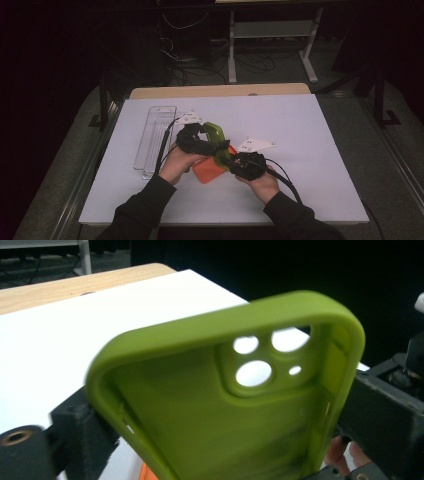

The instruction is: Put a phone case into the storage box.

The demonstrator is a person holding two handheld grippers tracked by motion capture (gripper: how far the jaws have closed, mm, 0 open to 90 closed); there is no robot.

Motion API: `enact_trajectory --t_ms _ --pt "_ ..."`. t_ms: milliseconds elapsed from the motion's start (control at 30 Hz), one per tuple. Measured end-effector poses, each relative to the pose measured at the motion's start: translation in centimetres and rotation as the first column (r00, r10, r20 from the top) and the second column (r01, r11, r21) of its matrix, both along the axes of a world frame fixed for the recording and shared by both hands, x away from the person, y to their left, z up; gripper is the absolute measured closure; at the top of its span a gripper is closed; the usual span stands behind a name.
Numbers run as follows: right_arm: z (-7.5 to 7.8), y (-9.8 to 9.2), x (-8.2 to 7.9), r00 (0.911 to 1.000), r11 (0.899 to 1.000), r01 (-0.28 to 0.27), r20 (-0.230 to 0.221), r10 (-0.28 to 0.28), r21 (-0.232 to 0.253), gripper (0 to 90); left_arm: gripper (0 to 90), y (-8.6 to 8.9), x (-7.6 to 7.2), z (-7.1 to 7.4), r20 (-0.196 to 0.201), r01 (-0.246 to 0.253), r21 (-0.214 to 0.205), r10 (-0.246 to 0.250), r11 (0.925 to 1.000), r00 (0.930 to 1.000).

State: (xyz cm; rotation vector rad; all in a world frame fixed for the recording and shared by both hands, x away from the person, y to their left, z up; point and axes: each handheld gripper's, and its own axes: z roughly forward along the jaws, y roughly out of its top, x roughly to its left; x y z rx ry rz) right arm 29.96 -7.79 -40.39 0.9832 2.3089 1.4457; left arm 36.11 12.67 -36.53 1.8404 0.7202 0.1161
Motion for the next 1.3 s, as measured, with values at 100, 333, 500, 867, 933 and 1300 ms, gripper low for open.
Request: enact_trajectory --t_ms 100,333,500,867,933,1300 --pt "-0.1 0.2 0.0 1.0000 1.000 0.002 0.009 -0.001 -0.020 75.5 9.9 0.1 0.0 0.0 -0.006 -0.007 -0.020 0.007 0.9998 1.0000" --pt "-0.2 0.4 -0.1 0.9998 0.999 0.005 0.018 -0.004 -0.040 75.4 12.8 0.1 -0.2 0.1 -0.025 -0.018 -0.029 0.017 0.9994 0.9995" --pt "-0.3 0.4 -0.1 0.9997 0.999 0.004 0.023 -0.003 -0.047 75.3 14.2 0.1 -0.1 0.2 -0.033 -0.018 -0.024 0.017 0.9996 0.9993" --pt "-0.2 0.1 0.2 0.9998 0.999 0.016 0.009 -0.016 -0.035 53.1 15.6 0.1 -0.1 0.4 -0.019 -0.008 -0.024 0.008 0.9997 0.9998" --pt "-0.1 -0.3 0.3 0.9998 0.999 0.021 0.006 -0.021 -0.031 47.6 15.6 0.3 -0.1 0.5 -0.022 -0.023 -0.027 0.022 0.9994 0.9995" --pt "-0.5 -3.3 0.6 0.9989 0.993 0.010 -0.044 -0.015 -0.115 26.0 15.6 1.4 0.5 1.3 0.005 -0.062 -0.002 0.062 0.9981 0.9981"
